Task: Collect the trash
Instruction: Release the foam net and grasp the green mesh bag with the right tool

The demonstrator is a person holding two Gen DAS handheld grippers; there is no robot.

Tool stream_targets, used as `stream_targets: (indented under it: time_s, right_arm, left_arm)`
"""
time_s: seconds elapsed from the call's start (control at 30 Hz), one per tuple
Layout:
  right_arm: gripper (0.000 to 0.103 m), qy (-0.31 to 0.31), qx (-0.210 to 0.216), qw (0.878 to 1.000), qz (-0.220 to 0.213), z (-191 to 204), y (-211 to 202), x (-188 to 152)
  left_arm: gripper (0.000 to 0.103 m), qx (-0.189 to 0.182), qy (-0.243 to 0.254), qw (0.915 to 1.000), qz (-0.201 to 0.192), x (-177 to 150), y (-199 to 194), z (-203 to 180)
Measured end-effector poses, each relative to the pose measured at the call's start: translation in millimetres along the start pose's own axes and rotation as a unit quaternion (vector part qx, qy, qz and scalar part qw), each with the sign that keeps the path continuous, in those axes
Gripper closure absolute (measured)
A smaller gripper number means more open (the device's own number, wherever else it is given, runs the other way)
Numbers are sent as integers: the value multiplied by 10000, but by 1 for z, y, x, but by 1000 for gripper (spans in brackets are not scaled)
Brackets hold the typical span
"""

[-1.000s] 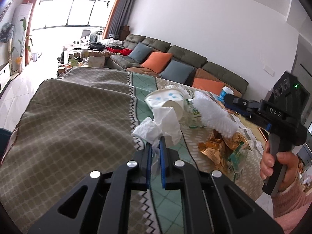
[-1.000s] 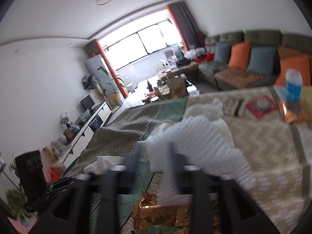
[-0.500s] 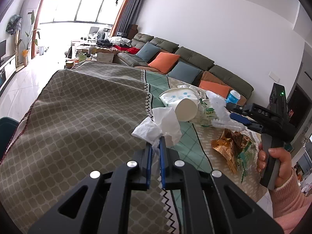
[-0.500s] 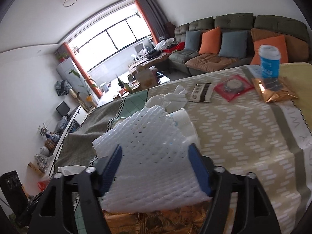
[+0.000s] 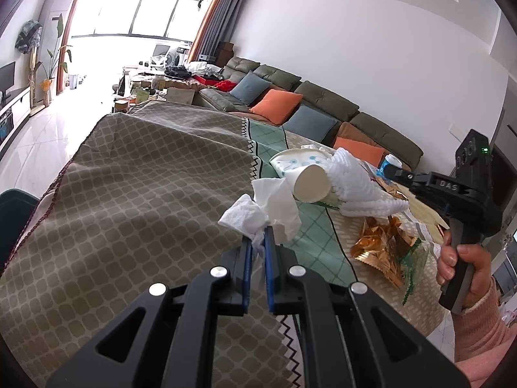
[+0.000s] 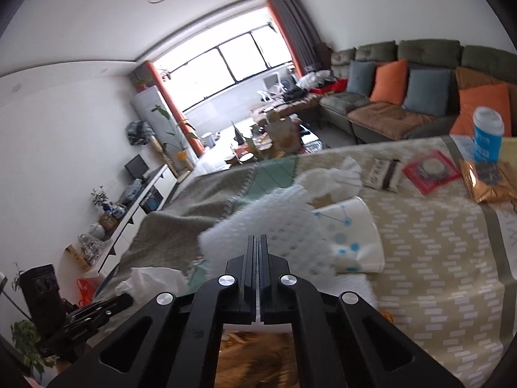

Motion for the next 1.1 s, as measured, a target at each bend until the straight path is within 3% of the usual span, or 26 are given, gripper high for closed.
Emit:
stream_targets:
  time_s: [0.1,0.17,0.2,0.4,0.7,0.9,0.97,1.1]
  right_arm:
    - [93,-117,-232,9997,38,0,-6,-1]
    - [38,-100,-447,9989,97,-8,-12,-8]
    - [30,-90,-544,9984,84,-12,-15,-11]
    - [28,143,-548,9977,372,-28,-23,-41]
    - [27,382,-375,9984,191,-31,-37,-37]
    - [35,-161,-69,9991,389,-1,-67,-56]
    - [46,-163,94,9982,567,7,-75,-71]
    - [46,-171,66,9951,974,15,-66,-99]
  left_arm:
    - [94,7,-2,10000,-23,1,-1,2]
    - [94,15,-17,10000,-29,0,-2,3]
    - [94,17,-31,10000,-29,0,-2,4]
    - [94,21,-63,10000,1,-2,-2,8]
    - [94,46,-14,10000,-10,-3,-4,7]
    - [94,43,-38,10000,-25,-2,-5,9]
    - [94,37,-34,10000,-29,-1,-4,10]
    - [94,27,-8,10000,-25,-1,-5,8]
Point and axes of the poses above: each gripper's, at about its wrist camera, not at the fingertips, and y roughly the way its jaws point, z to its left, x to its top, the point moved 9 cm from there along y, roughly the way its jaws point, and after that the axes turned 5 degrees about x, right-handed, at the moved point
